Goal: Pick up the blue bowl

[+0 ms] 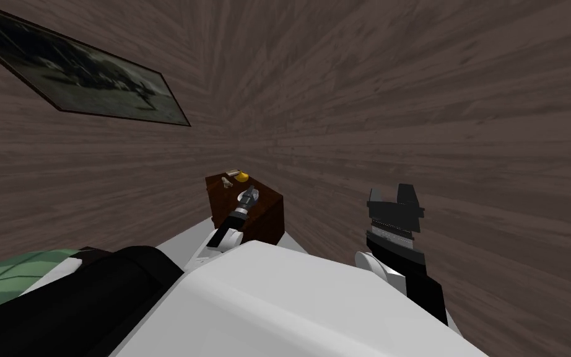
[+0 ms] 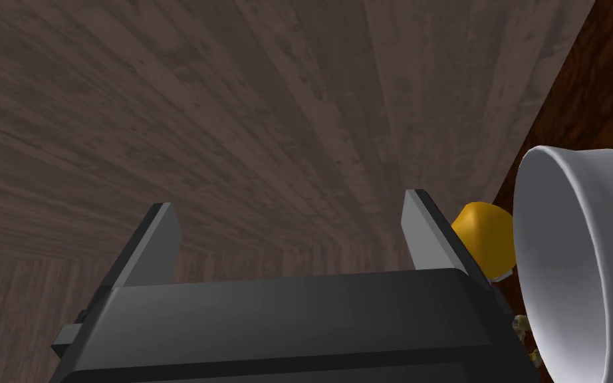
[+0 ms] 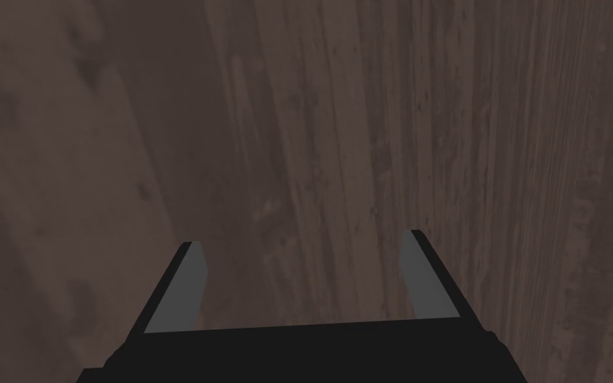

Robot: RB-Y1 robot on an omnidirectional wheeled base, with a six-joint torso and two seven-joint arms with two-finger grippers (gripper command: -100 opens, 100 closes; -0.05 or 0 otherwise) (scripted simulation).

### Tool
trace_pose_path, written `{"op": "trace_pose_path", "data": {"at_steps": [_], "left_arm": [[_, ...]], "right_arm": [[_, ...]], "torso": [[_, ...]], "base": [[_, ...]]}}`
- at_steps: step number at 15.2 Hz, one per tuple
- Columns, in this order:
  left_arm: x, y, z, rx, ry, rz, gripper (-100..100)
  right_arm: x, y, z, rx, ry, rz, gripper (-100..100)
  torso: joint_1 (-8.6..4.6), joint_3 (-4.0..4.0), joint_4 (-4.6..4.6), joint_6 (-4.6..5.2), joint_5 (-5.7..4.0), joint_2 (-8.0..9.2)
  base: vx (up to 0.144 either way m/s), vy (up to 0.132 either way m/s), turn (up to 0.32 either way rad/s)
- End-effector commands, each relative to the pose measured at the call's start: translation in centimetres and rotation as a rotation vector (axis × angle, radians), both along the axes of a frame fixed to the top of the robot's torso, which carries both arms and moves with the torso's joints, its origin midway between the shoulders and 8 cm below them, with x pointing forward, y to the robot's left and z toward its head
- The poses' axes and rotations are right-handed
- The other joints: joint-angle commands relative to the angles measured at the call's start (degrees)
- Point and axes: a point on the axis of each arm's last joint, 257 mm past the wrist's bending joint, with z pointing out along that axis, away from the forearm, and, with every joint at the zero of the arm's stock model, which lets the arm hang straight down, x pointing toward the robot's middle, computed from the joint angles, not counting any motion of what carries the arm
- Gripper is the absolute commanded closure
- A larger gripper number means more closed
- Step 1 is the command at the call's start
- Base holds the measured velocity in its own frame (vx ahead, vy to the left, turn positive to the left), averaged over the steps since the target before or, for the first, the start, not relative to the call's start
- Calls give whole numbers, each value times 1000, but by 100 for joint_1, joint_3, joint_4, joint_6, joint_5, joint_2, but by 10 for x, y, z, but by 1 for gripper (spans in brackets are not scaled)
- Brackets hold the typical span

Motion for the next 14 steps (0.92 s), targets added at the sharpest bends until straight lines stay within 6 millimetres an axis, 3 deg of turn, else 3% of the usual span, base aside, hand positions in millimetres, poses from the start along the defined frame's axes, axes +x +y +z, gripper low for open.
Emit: {"op": "trace_pose_path", "data": {"at_steps": [1,3,7,10,14], "left_arm": [[0,13,-8,-22,45,9,-100],[1,14,-15,-25,71,14,-100],[-2,37,-25,-70,142,35,-100],[-2,39,-35,-75,178,42,-100],[-8,61,-46,-130,253,69,-100]], "right_arm": [[0,0,0,0,0,0,0],[0,0,0,0,0,0,0],[0,0,0,0,0,0,0],[0,0,0,0,0,0,0],[0,0,0,0,0,0,0]], "torso": [[0,0,0,0,0,0],[0,0,0,1,0,0],[0,-1,0,0,0,-1],[0,-1,0,0,0,-1],[0,-1,0,0,0,-2]], "base": [[-1,6,-84],[0,8,-60],[1,7,-88],[1,9,-45],[2,7,-89]]}}
